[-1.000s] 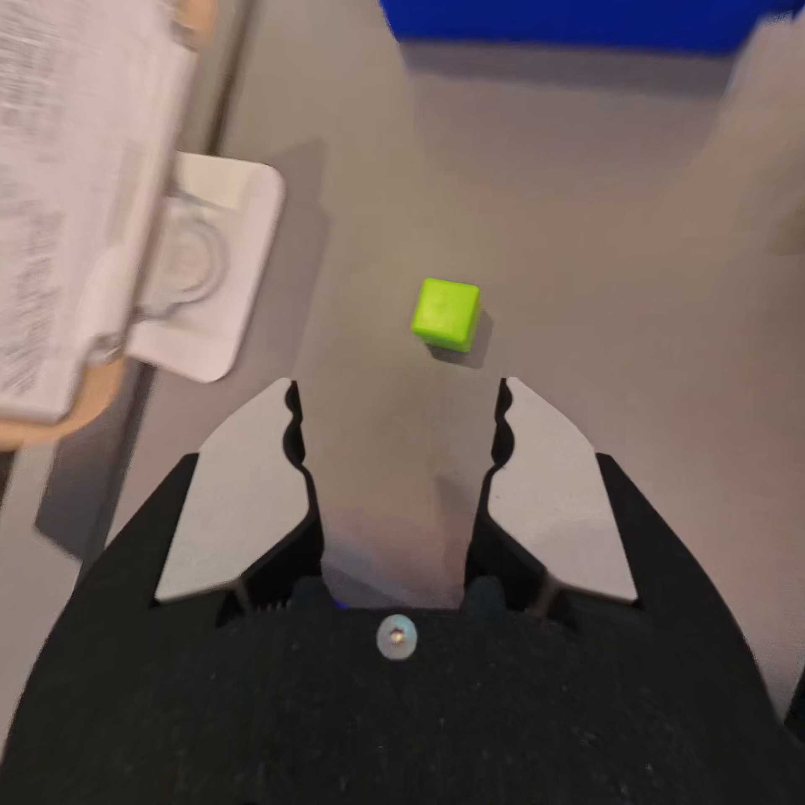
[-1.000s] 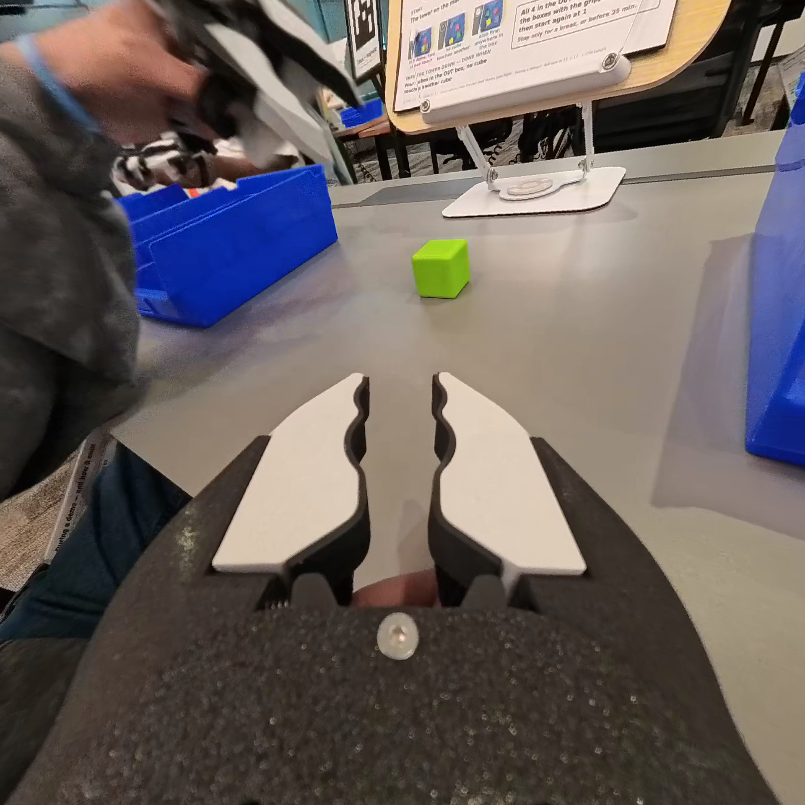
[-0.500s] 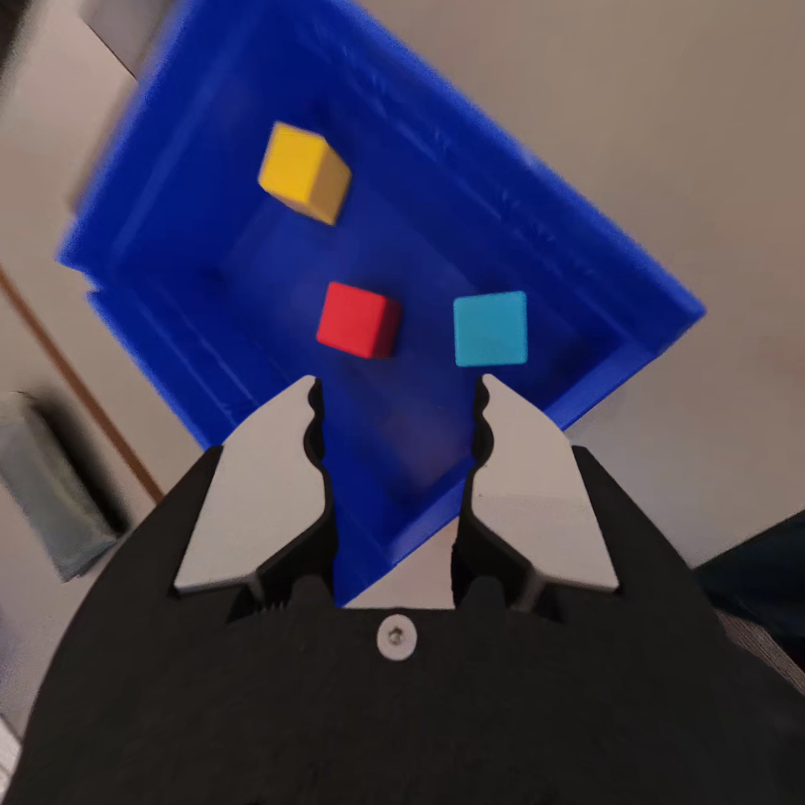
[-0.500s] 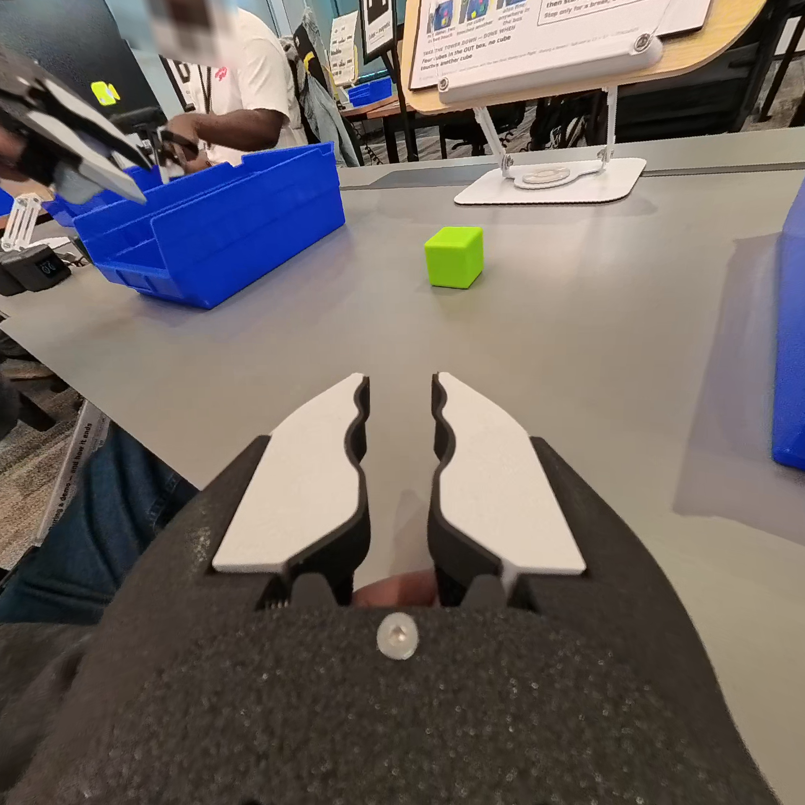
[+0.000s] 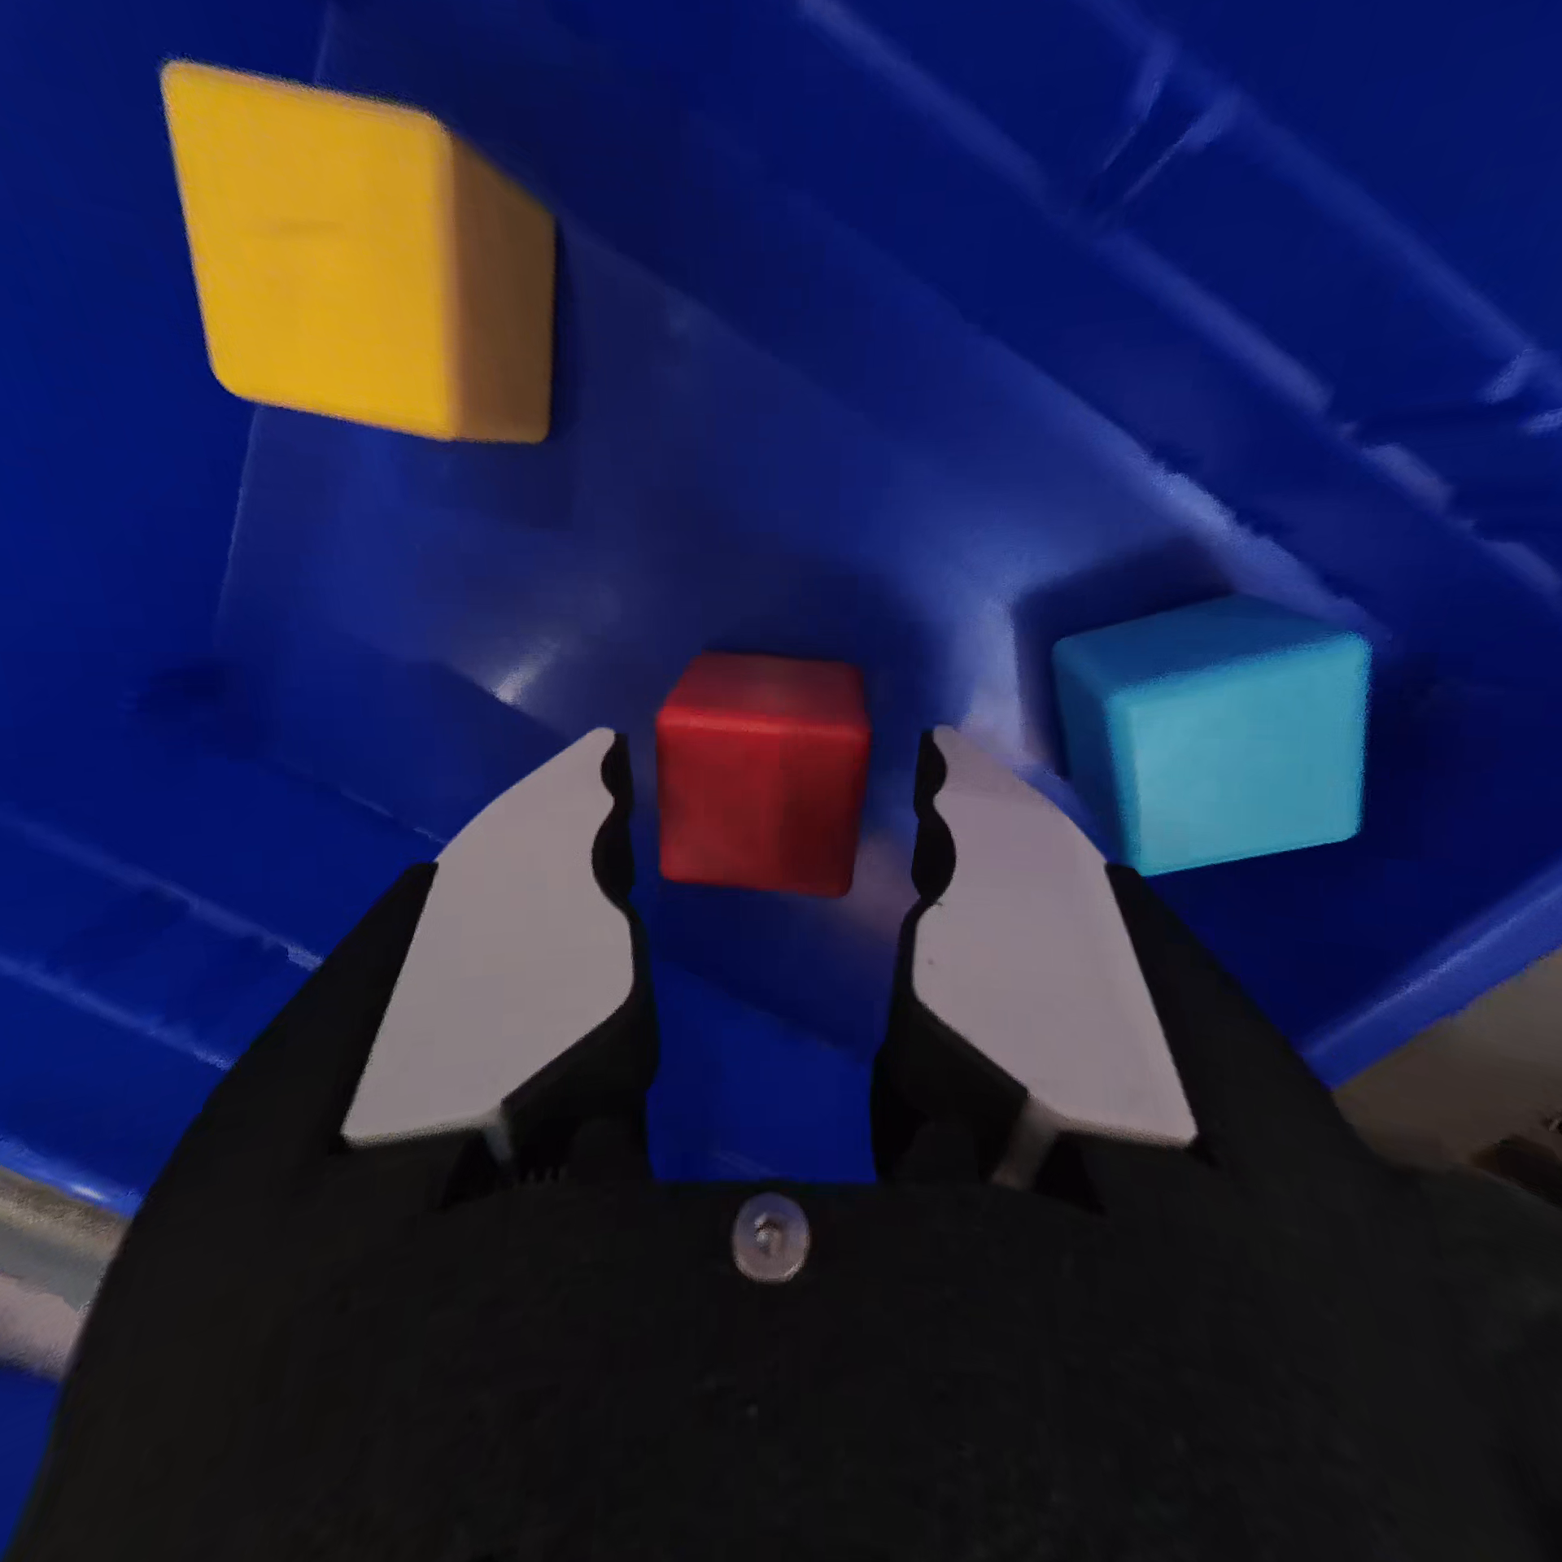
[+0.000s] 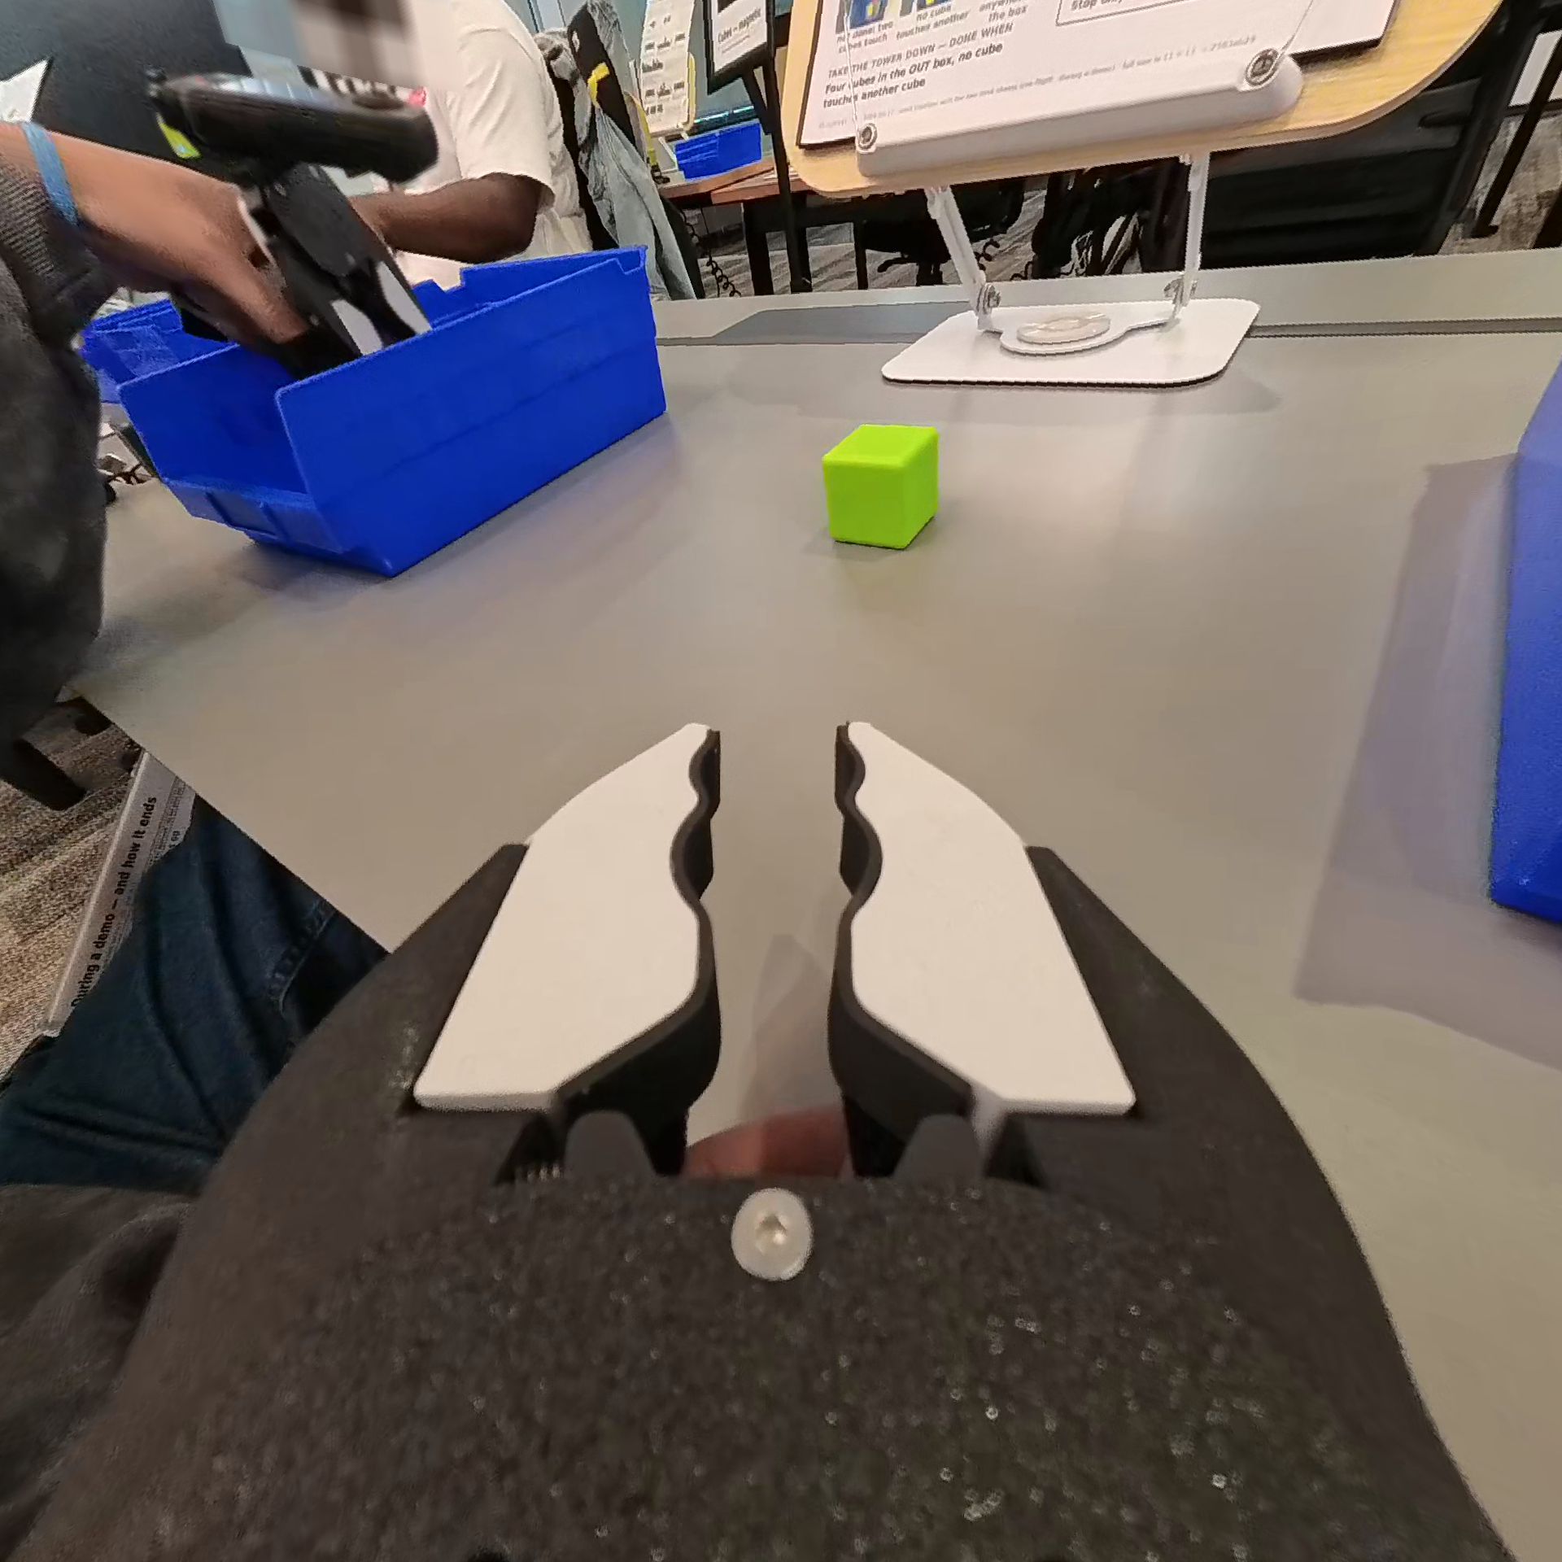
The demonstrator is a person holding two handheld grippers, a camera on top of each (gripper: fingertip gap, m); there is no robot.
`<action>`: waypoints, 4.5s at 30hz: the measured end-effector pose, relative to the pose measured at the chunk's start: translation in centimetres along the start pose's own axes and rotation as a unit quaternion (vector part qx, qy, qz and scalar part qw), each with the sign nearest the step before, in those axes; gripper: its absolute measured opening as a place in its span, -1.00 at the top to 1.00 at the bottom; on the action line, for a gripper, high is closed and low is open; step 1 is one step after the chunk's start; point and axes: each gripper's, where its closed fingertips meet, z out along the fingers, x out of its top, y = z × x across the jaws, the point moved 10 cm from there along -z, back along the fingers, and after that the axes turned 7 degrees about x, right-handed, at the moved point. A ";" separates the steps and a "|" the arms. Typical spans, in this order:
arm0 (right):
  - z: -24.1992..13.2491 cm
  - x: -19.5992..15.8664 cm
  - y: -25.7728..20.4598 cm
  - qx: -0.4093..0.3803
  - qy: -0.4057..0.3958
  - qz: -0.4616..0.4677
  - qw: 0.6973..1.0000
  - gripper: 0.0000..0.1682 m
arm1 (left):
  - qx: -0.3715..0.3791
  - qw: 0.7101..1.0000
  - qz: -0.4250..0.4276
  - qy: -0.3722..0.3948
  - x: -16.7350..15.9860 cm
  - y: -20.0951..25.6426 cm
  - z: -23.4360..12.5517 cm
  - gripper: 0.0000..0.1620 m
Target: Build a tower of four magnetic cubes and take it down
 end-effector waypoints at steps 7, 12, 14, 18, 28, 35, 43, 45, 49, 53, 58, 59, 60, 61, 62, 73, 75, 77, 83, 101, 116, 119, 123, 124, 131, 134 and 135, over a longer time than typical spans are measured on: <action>0.0 0.0 -0.1 0.002 -0.001 -0.001 1.000 0.70 | 0.024 0.998 0.036 -0.052 -0.8 0.1 1.1 0.38; 0.0 0.0 -0.2 0.000 -0.002 -0.006 1.000 0.70 | 0.046 0.995 0.073 -0.059 -0.8 0.5 0.2 0.38; 0.0 0.0 -0.2 -0.001 0.000 -0.006 1.000 0.70 | 0.084 0.993 0.069 -0.044 -0.5 0.2 -1.7 0.38; 0.0 0.0 -0.2 0.000 0.001 -0.006 1.000 0.70 | 0.135 0.981 0.046 0.129 2.4 0.8 -8.6 0.38; 0.0 0.0 -0.3 0.000 -0.001 -0.010 1.000 0.70 | 0.009 0.954 0.154 0.258 16.6 9.5 -11.1 0.39; -0.1 0.0 -0.3 0.000 -0.001 -0.010 1.000 0.71 | 0.003 0.966 0.240 0.096 26.0 13.8 -6.0 0.39; -0.2 0.1 -0.2 0.003 0.002 -0.008 1.000 0.71 | -0.025 0.967 0.251 0.022 30.2 15.8 -3.2 0.39; -0.2 0.1 -0.3 0.004 0.002 -0.008 1.000 0.71 | -0.028 0.967 0.255 0.005 30.1 15.8 -2.5 0.39; -0.2 0.1 -0.3 0.007 0.001 -0.007 1.000 0.71 | -0.032 0.967 0.254 0.017 30.1 16.0 -2.1 0.39; -0.2 0.1 -0.3 0.006 0.001 -0.007 1.000 0.71 | -0.015 0.965 0.261 0.025 29.5 16.1 -2.3 0.32; -0.2 0.1 -0.3 0.001 0.000 -0.008 1.000 0.71 | 0.011 0.972 0.203 0.118 26.7 15.8 -5.9 0.12; -0.2 0.1 -0.3 0.000 0.001 -0.009 1.000 0.71 | 0.017 0.969 0.191 0.157 25.6 15.9 -7.1 0.12; -0.2 0.1 -0.3 0.000 0.001 -0.009 1.000 0.71 | 0.023 0.964 0.178 0.197 24.2 16.0 -8.2 0.12; -0.2 0.1 -0.3 0.000 0.000 -0.010 1.000 0.71 | 0.028 0.957 0.164 0.237 22.6 16.1 -9.3 0.12; -0.2 0.0 -0.3 0.000 -0.001 -0.009 1.000 0.71 | 0.036 0.950 0.147 0.274 20.9 16.2 -10.4 0.12; 0.1 -0.1 -0.5 0.003 -0.005 -0.011 1.000 0.71 | 0.101 0.921 -0.064 0.372 -3.1 16.8 -13.1 0.27; 0.1 0.0 -0.5 0.003 -0.005 -0.011 1.000 0.71 | 0.128 0.944 -0.068 0.296 -5.5 16.3 -11.6 0.24; 0.1 -0.1 -0.5 0.005 -0.005 -0.010 1.000 0.71 | 0.162 0.960 -0.068 0.216 -6.9 15.3 -10.1 0.24; 0.1 -0.1 -0.5 0.002 -0.006 -0.013 1.000 0.71 | 0.099 0.983 -0.103 0.112 -5.0 11.4 -6.4 0.23; 0.1 -0.1 -0.4 -0.001 -0.007 -0.016 1.000 0.71 | 0.012 0.991 -0.131 0.018 0.0 7.4 -1.8 0.40; 0.0 0.0 -0.4 -0.004 -0.003 -0.017 1.000 0.71 | 0.059 0.963 0.190 0.181 20.8 12.9 -15.6 0.41; 0.0 0.1 -0.3 -0.001 -0.002 -0.015 1.000 0.71 | 0.025 0.963 0.227 0.145 24.9 13.7 -12.7 0.41; -0.1 0.1 -0.5 0.001 -0.001 -0.018 1.000 0.71 | -0.022 0.968 0.229 0.103 28.2 13.8 -9.2 0.41; -0.1 0.0 -0.5 0.002 -0.002 -0.017 1.000 0.71 | -0.032 0.968 0.231 0.094 28.8 13.8 -8.5 0.41; -0.1 0.1 -0.4 0.003 0.000 -0.013 1.000 0.71 | -0.079 0.965 0.237 0.085 30.5 14.3 -6.6 0.41; -0.1 0.1 -0.4 0.005 -0.001 -0.013 1.000 0.71 | -0.083 0.965 0.231 0.089 30.8 14.4 -6.6 0.41; -0.1 0.0 -0.4 0.005 -0.002 -0.014 1.000 0.71 | -0.082 0.965 0.231 0.091 30.7 14.5 -6.6 0.41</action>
